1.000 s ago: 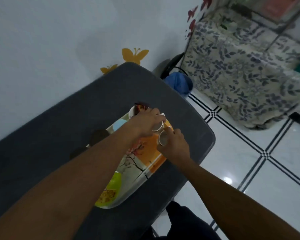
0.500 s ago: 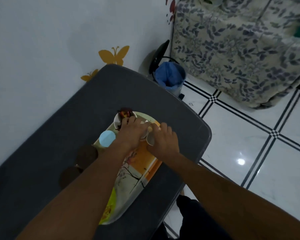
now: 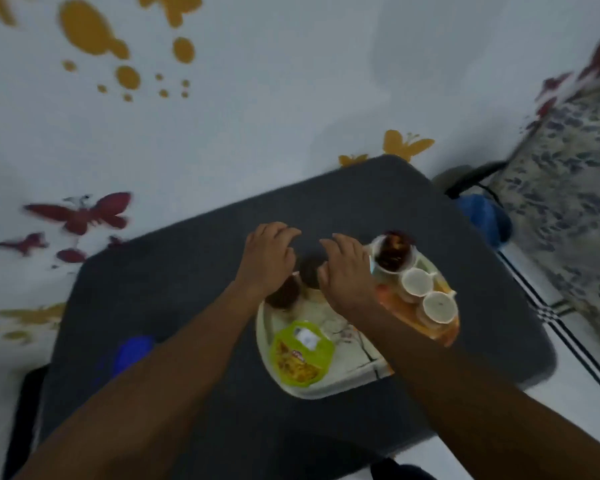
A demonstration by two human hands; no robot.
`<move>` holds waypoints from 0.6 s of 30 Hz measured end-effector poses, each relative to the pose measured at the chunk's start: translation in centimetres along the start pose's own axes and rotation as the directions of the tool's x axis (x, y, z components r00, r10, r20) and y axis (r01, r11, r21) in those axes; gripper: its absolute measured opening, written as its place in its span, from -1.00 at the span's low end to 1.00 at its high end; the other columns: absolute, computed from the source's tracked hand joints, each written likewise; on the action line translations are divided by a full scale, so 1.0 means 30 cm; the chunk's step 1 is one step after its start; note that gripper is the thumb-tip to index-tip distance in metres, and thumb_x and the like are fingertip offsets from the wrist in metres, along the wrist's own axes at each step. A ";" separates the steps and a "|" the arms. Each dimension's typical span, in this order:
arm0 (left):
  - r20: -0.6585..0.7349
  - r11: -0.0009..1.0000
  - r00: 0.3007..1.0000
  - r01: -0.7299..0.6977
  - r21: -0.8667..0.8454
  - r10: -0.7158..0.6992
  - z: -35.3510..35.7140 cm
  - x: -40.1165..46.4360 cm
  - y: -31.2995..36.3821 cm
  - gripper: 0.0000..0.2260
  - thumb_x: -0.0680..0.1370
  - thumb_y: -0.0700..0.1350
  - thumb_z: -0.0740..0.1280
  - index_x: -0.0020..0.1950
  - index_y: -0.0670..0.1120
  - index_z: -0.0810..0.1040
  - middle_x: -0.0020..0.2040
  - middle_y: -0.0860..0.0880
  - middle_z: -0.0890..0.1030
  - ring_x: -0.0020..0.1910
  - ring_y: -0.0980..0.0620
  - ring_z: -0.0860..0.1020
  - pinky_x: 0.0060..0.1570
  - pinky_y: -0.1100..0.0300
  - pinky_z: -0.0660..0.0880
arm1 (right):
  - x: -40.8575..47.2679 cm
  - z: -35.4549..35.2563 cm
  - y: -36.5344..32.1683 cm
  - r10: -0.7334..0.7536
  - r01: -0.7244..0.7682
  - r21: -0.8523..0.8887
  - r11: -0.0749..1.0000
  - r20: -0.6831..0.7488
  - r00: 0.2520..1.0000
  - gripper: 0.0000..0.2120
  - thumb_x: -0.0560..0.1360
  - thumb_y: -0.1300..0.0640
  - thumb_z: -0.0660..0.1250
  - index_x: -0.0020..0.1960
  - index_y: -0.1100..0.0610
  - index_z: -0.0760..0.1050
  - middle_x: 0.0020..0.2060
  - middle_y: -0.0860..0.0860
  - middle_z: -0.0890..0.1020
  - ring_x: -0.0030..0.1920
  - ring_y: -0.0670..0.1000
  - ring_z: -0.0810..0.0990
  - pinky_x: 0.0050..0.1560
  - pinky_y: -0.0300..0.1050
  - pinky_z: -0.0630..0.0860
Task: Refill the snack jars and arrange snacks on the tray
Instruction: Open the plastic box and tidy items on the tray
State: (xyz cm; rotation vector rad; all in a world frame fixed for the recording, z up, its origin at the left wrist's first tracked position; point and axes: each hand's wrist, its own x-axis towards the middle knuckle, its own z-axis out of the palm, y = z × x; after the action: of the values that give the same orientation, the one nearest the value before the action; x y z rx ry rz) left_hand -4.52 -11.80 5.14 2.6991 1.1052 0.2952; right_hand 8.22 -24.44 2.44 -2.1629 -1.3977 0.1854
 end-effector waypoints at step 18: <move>0.326 0.470 0.426 0.880 0.067 -0.844 0.000 -0.892 -0.912 -0.49 0.65 0.18 0.21 0.38 -0.19 0.49 0.46 -0.27 0.38 0.46 -0.30 0.31 0.42 -0.21 0.28 | -0.306 0.817 -0.798 -0.018 -0.277 0.188 0.942 0.855 0.519 -0.75 0.61 -0.02 0.28 0.17 0.12 0.43 0.03 0.03 0.59 -0.01 0.03 0.60 0.05 0.04 0.59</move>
State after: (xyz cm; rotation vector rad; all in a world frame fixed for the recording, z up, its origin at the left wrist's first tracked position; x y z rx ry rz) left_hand -41.44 -11.67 -4.97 1.6044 2.0730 -0.2547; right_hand -24.82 -16.00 -7.35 -1.9325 -1.5031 1.6226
